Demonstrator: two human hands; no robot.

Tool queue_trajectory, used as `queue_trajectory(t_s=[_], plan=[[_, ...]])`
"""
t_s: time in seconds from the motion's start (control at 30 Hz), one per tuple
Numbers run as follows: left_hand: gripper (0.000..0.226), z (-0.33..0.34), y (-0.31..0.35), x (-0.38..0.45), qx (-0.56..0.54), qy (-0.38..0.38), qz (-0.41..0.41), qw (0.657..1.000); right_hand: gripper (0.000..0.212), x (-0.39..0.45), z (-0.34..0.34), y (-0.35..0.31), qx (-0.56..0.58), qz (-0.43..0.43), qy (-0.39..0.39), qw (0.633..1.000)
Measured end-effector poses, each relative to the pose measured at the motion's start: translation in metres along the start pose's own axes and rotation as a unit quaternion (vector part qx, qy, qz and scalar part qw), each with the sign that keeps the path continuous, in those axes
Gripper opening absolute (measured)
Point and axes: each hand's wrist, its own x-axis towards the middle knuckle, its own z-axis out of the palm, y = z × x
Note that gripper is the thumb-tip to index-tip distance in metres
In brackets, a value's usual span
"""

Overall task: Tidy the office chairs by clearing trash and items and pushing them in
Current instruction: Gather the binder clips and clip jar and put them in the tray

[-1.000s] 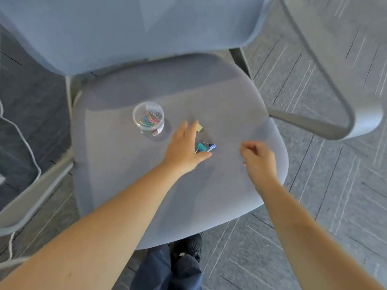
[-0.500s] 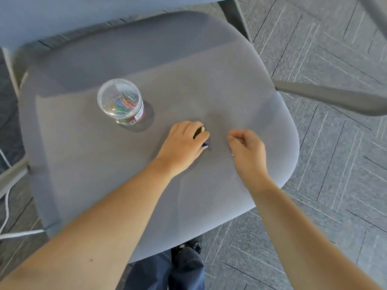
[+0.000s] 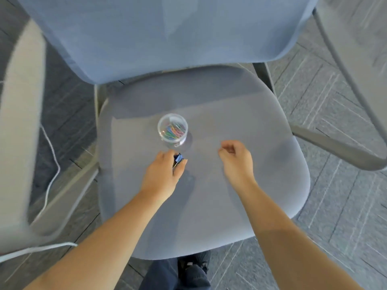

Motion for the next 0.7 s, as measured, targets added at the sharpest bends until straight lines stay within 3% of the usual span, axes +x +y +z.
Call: queue_trajectory(t_s=[0.17,0.33,0.43,0.57,0.7], plan=[[0.017,-0.047,-0.006,0.005,-0.171,0.043,-0.122,0.977,0.068,0.004,0.051,-0.037,-0.102,-0.066,-0.086,0.989],[0.025,-0.064,-0.028,0.023,-0.267,0.101,-0.172,0.943,0.096,0.024,0.097,-0.046,-0.235,-0.117,-0.122,0.957],[0.026,-0.06,-0.03,0.029,-0.322,0.124,-0.187,0.92,0.091,0.032,0.111,-0.04,-0.281,-0.126,-0.115,0.945],[0.027,-0.058,-0.018,0.031,-0.349,0.123,-0.193,0.909,0.079,0.027,0.103,-0.045,-0.233,-0.132,-0.075,0.96],[0.025,-0.07,0.006,0.024,-0.374,0.13,-0.184,0.9,0.083,0.01,0.079,-0.065,-0.182,-0.144,-0.073,0.97]])
